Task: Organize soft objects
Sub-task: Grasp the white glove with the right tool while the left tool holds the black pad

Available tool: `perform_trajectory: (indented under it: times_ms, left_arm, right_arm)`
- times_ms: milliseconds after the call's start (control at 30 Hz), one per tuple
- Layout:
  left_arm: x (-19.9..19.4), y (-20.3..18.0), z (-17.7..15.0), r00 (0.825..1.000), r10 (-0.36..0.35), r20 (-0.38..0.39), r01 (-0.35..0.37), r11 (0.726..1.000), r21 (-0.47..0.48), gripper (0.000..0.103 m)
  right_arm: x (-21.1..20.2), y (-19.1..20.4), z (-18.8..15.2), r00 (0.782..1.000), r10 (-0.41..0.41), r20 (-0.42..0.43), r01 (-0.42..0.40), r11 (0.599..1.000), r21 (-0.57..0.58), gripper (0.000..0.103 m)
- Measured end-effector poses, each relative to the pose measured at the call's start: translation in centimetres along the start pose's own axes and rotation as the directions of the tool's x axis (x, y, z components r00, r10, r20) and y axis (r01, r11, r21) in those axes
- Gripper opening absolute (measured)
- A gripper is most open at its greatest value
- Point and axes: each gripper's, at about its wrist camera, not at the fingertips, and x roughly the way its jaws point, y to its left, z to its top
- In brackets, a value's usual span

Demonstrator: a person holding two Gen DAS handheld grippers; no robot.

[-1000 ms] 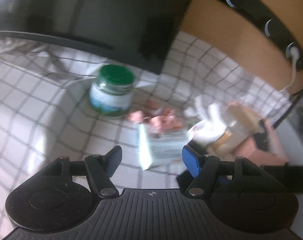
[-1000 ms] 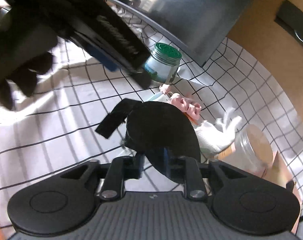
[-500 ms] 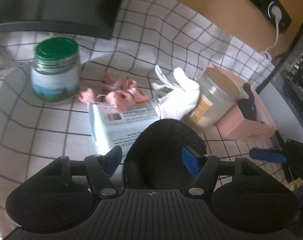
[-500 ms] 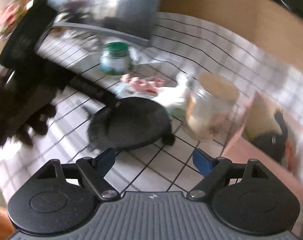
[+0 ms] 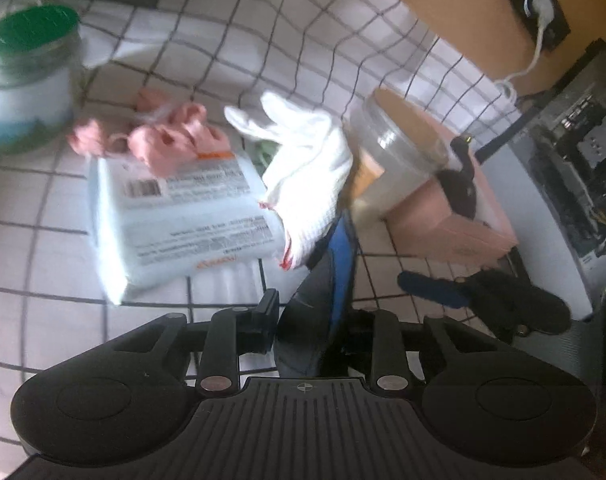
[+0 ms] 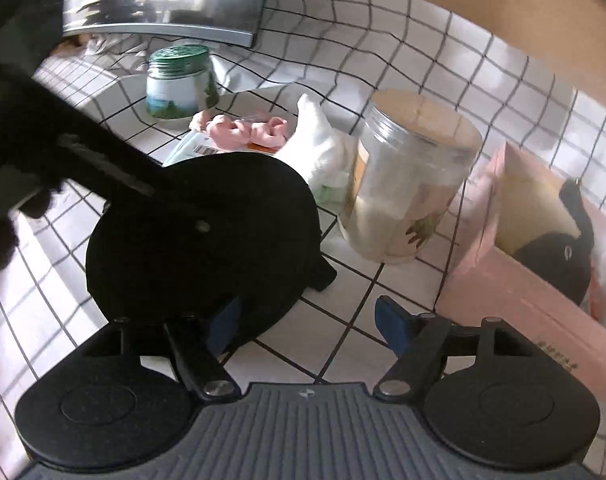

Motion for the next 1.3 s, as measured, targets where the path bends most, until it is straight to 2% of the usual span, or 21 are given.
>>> perform_trajectory:
  times_ms: [200,333,433,500,600,700,800,867,933,1000,1033,1133,1200,1233,1300]
  left_arm:
    - [-0.4,0.5,-0.7,0.999,-0.028,-0.036,0.024,0.993,-0.112,0.027]
    - [-4.8,0.2,-1.9,0.997,-0.004,0.079,0.013,0.995,-0.104,0.026]
    - [-9.2,0.7,-2.8,0.982,0.040,0.187,-0.016,0.992,-0.128,0.026]
    - [-12.0,1.5,-3.2,0.963,0.100,0.250,-0.065,0.987,-0.145,0.026]
    - [-14.8,2.6,-3.6,0.939,0.178,0.296,-0.128,0.975,-0.179,0.026]
    - [-16.6,3.7,-4.3,0.923,0.224,0.314,-0.161,0.963,-0.214,0.026]
    - [-17.1,4.3,-5.1,0.924,0.231,0.305,-0.163,0.959,-0.232,0.026]
    - [-17.2,4.2,-5.6,0.934,0.212,0.288,-0.153,0.965,-0.214,0.026]
    - [-16.9,3.4,-6.4,0.943,0.202,0.265,-0.161,0.972,-0.169,0.026]
    - [-16.5,2.4,-7.3,0.950,0.213,0.230,-0.192,0.975,-0.109,0.026]
    - [-15.8,1.5,-7.9,0.955,0.218,0.203,-0.208,0.976,-0.072,0.026]
    - [-13.2,-0.8,-9.6,0.955,0.268,0.128,-0.276,0.960,0.052,0.026]
    - [-11.5,-1.7,-10.5,0.952,0.292,0.096,-0.301,0.948,0.104,0.026]
    - [-11.1,-1.9,-10.9,0.953,0.291,0.089,-0.300,0.947,0.115,0.026]
    - [-10.7,-2.2,-11.6,0.956,0.280,0.087,-0.290,0.949,0.126,0.026]
  right_arm:
    - [-1.7,-0.9,-0.1,1.000,0.030,-0.002,-0.030,0.999,-0.019,0.074]
    - [-4.2,-2.1,-0.2,0.998,0.051,0.034,-0.050,0.999,-0.010,0.075]
    - [-5.0,-2.6,-0.2,0.998,0.046,0.049,-0.046,0.999,0.002,0.075]
    - [-4.8,-2.5,0.1,0.997,0.046,0.056,-0.046,0.999,0.002,0.075]
    - [-4.4,-1.6,0.9,0.995,0.075,0.062,-0.074,0.997,-0.006,0.075]
    - [-4.3,-0.1,1.6,0.991,0.108,0.078,-0.104,0.993,-0.048,0.075]
    - [-4.1,1.9,2.4,0.987,0.127,0.095,-0.115,0.986,-0.124,0.075]
    - [-3.7,2.7,3.4,0.984,0.152,0.096,-0.136,0.979,-0.155,0.075]
    - [-3.0,2.1,5.6,0.966,0.254,0.055,-0.252,0.967,-0.048,0.075]
    - [-2.1,0.8,7.8,0.933,0.359,0.023,-0.359,0.926,0.113,0.075]
    - [-1.7,0.4,8.7,0.923,0.385,0.013,-0.382,0.909,0.168,0.075]
    - [-0.8,-0.1,10.9,0.883,0.468,-0.017,-0.443,0.847,0.294,0.075]
    - [-0.2,0.3,12.0,0.862,0.505,-0.051,-0.463,0.824,0.328,0.075]
    - [0.1,0.6,12.3,0.860,0.505,-0.074,-0.458,0.827,0.327,0.075]
    - [0.6,1.9,12.3,0.872,0.471,-0.136,-0.417,0.858,0.299,0.075]
